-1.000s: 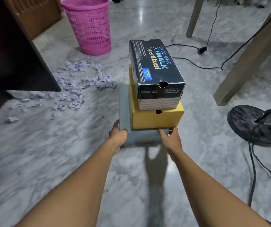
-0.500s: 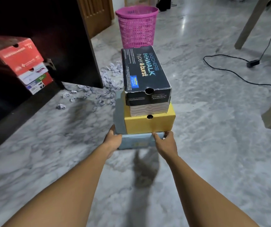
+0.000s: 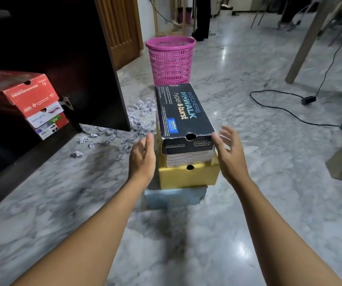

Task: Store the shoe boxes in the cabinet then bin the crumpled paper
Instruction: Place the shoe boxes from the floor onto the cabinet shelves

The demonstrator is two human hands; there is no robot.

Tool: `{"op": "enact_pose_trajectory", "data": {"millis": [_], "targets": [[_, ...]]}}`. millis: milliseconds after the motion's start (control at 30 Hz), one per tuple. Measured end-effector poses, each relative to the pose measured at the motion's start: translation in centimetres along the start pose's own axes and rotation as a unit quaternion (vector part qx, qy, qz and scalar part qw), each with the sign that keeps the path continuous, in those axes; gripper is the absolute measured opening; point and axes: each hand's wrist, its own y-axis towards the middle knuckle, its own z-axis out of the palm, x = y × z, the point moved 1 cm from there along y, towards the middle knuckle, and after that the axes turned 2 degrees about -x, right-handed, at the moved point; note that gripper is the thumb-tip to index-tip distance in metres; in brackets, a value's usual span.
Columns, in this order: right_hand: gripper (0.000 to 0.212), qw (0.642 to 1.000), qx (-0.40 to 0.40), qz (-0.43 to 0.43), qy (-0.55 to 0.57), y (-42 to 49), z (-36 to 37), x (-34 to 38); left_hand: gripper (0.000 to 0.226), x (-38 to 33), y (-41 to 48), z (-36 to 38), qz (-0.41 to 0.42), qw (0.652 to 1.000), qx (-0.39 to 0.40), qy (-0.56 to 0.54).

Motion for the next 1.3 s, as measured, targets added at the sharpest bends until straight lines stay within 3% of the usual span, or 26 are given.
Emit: {"op": "enact_pose_trajectory", "data": {"millis": [100,233,433,533,800,933,1100,1200,1300], "targets": [[0.062,0.997,0.066,-0.025,-0.010,0.3,1.3,1.9,0.050,-2.1,1.1,0.9,-0.023,0.992,0.090,-0.080],[0.063,0.998,0.055,-0.027,-0.004,0.1,1.8,1.4,0.030,-2.3,2.0,1.8,-0.085,0.980,0.129,-0.125],[0.058,0.998,0.059,-0.021,-0.009,-0.5,2.1,1.5,0.046,-2.1,2.1,1.9,-0.141,0.957,0.187,-0.169],[0.055,0.998,0.067,-0.021,-0.003,-0.8,2.5,2.2,0.039,-2.0,1.7,1.3,-0.144,0.960,0.150,-0.187],[0.048,0.988,0.124,-0.067,0.056,-0.2,5.4,7.2,0.056,-3.9,1.1,-4.1,-0.148,0.958,0.059,-0.239],[0.043,0.977,0.170,-0.088,0.095,1.1,8.9,10.9,0.044,-5.8,2.5,-8.4,-0.129,0.960,-0.007,-0.249],[0.039,0.958,0.231,-0.118,0.124,2.8,14.1,16.5,0.069,-8.2,5.4,-13.8,-0.070,0.957,-0.122,-0.253],[0.038,0.953,0.235,-0.134,0.136,4.3,16.9,19.7,0.069,-10.3,7.6,-16.5,-0.027,0.949,-0.173,-0.263],[0.053,0.960,0.203,-0.158,0.107,5.9,19.1,23.0,0.064,-12.1,10.4,-18.7,-0.004,0.945,-0.205,-0.255]]}}
